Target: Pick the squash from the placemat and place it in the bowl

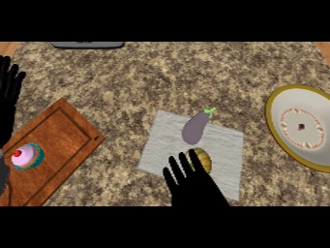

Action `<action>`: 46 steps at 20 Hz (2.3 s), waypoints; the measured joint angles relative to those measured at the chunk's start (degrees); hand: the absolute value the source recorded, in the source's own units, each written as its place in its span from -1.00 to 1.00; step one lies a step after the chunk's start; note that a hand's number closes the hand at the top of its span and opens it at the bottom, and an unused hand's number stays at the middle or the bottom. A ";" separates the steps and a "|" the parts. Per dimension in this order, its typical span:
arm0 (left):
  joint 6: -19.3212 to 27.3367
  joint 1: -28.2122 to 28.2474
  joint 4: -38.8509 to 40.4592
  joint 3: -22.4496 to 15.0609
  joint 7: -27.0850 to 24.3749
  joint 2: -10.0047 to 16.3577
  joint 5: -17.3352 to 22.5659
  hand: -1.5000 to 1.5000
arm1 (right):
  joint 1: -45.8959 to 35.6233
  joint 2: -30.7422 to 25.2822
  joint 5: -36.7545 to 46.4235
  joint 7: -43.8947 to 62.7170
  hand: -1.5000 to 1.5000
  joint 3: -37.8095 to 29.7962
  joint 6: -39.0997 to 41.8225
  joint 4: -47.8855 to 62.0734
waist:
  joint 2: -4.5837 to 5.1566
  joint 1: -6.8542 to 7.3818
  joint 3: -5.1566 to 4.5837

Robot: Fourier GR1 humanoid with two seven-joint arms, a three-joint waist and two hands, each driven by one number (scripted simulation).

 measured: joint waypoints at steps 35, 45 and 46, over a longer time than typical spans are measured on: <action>-4.87 -1.50 0.31 5.64 2.05 -4.94 -5.90 0.00 | 2.51 2.18 19.90 -24.34 -1.00 -9.01 -16.67 24.64 | -0.11 0.01 -0.01; -5.82 -1.31 -0.92 6.98 2.86 -5.37 -6.41 0.00 | 1.62 2.28 24.26 -32.23 1.00 -10.86 -24.32 27.87 | -0.28 0.09 -0.06; -6.51 -2.09 1.19 7.47 1.59 -5.19 -6.31 0.00 | 1.38 2.63 24.87 -32.70 1.00 -10.91 -25.20 28.70 | -0.26 0.01 -0.06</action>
